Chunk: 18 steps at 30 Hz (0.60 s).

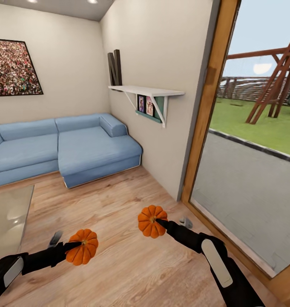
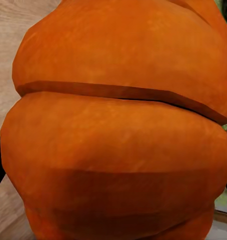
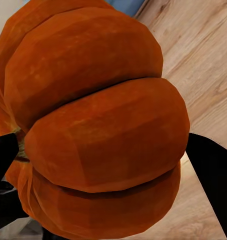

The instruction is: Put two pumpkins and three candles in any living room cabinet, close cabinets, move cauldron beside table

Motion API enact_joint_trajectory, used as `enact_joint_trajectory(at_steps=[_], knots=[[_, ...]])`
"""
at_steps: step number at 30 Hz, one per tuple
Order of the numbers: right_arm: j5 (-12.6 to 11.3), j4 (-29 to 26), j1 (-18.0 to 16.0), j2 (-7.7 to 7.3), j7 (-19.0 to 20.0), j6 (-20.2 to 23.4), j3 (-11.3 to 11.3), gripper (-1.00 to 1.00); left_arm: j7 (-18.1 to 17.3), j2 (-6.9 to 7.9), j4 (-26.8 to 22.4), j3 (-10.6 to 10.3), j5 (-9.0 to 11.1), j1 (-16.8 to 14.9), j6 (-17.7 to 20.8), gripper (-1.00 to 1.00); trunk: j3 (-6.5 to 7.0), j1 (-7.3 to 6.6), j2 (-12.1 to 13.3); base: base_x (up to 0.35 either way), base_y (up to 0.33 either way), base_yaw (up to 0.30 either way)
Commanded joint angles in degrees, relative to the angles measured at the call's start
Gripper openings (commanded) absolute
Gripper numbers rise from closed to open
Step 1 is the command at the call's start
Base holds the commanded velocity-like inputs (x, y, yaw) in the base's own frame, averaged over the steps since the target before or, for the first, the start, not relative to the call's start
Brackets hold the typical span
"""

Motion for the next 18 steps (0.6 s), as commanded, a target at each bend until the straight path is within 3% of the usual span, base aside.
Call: enact_joint_trajectory(at_steps=[1,9,18], knots=[[-0.08,0.00,0.00,0.06,0.07,0.01,0.00,-1.00,0.00,-0.01,0.00,0.01,0.01,-0.01,0.00,-1.00,0.07,0.00,0.00,-0.053,0.000,0.197],[0.03,0.00,0.00,0.97,0.07,0.01,0.05,-1.00,0.13,-0.01,0.00,0.01,0.01,0.02,0.02,-1.00,0.61,0.00,0.00,-0.014,0.000,0.210],[0.03,0.02,0.00,1.14,0.07,0.01,-0.03,-1.00,3.19,-0.02,0.00,0.09,0.09,0.01,0.00,-1.00,1.23,0.00,0.00,0.000,0.000,0.214]])
